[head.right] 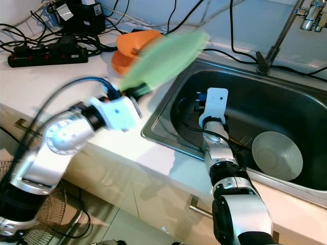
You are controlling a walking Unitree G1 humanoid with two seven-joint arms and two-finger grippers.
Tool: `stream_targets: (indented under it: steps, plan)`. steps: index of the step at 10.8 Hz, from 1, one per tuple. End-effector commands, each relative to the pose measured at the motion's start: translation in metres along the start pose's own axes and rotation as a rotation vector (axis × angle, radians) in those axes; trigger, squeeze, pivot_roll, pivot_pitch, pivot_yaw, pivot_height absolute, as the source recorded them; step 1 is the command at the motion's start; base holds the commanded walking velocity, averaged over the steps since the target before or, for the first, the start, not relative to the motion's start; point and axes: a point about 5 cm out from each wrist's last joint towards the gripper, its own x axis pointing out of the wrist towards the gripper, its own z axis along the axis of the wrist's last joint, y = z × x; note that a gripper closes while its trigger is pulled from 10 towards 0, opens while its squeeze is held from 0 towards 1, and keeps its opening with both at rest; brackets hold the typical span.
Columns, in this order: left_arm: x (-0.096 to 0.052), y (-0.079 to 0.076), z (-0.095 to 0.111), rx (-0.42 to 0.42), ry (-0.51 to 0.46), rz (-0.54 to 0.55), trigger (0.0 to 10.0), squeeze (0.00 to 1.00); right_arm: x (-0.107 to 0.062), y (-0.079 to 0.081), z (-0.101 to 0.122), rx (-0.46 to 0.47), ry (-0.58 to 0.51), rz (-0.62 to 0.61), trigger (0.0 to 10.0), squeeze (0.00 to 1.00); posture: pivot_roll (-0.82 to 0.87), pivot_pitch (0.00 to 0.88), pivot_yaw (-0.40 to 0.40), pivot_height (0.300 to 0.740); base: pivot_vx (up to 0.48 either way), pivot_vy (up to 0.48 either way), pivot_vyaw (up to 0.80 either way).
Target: Kitchen organization
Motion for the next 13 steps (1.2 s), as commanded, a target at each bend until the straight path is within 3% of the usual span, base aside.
stream_targets:
  steps: [1,2,4,5,7,8,10,13]
  plan:
    - [0.000,0.003,0.002,-0.012,-0.003,0.026,10.0,0.00,-0.009,-0.007,-0.025,-0.010,0.083,-0.015,10.0,0.00,0.18,0.051,0.029,0.740,0.000,0.000,0.00]
    - [0.005,0.003,0.000,0.004,-0.001,0.037,10.0,0.00,-0.009,-0.008,-0.025,-0.010,0.082,-0.020,10.0,0.00,0.18,0.046,0.030,0.740,0.000,0.000,0.00]
    - [0.013,0.008,0.015,0.104,-0.106,0.066,10.0,0.00,-0.009,-0.010,-0.024,-0.011,0.074,-0.028,10.0,0.00,0.17,0.035,0.033,0.740,0.000,0.000,0.00]
    - [0.022,0.004,0.016,0.201,-0.096,0.011,10.0,0.00,-0.008,-0.012,-0.022,-0.012,0.068,-0.036,10.0,0.00,0.15,0.021,0.039,0.740,0.000,0.000,0.00]
    - [0.030,0.002,0.010,0.249,-0.066,-0.019,10.0,0.00,-0.007,-0.017,-0.020,-0.010,0.057,-0.058,10.0,0.00,0.14,0.011,0.048,0.740,0.000,0.000,0.00]
    - [0.032,-0.002,-0.004,0.297,-0.017,-0.055,10.0,0.00,-0.006,-0.024,-0.017,0.022,0.047,-0.088,10.0,0.00,0.12,0.006,0.052,0.740,0.000,0.000,0.00]
    - [0.029,-0.003,-0.022,0.315,0.039,-0.045,10.0,0.00,-0.005,-0.041,-0.012,0.013,0.026,-0.135,10.0,0.00,0.11,0.003,0.051,0.740,0.000,0.000,0.00]
    - [0.028,-0.001,-0.026,0.343,0.048,-0.020,10.0,0.00,-0.009,-0.072,-0.013,-0.006,0.034,-0.226,10.0,0.00,0.11,0.003,0.048,0.740,0.000,0.000,0.00]
